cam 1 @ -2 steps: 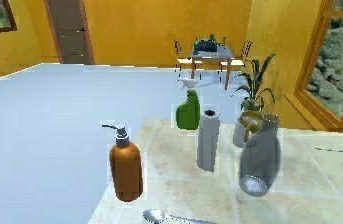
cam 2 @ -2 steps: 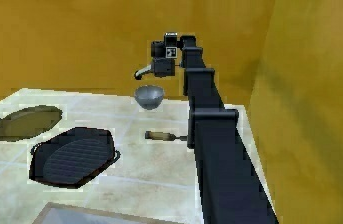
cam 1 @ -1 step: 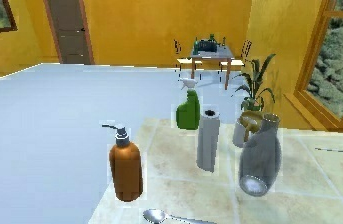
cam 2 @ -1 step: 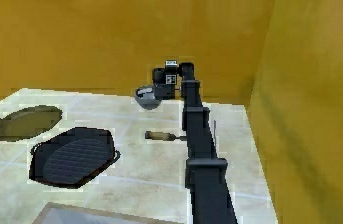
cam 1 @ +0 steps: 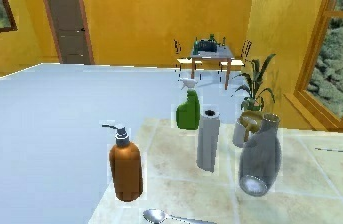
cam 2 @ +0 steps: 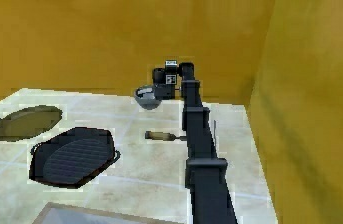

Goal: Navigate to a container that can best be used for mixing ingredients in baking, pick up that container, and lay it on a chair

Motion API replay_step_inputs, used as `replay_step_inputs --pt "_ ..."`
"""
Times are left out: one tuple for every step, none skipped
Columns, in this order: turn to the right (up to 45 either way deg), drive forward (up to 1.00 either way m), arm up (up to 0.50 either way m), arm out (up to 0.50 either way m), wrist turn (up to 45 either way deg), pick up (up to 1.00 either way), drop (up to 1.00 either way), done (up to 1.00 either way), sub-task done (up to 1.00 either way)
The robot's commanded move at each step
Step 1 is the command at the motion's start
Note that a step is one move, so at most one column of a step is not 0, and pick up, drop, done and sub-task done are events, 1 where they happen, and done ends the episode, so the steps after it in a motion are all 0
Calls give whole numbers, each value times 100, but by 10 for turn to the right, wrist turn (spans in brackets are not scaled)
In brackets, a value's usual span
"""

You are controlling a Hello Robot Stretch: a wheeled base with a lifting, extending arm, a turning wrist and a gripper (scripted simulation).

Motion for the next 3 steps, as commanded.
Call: replay_step_inputs --pt "0 0 8 0 0 0 0 0 0" --pt "0 0 0 0 -450 0 0 0 0" --pt "0 0 0 0 -450 0 0 0 0"
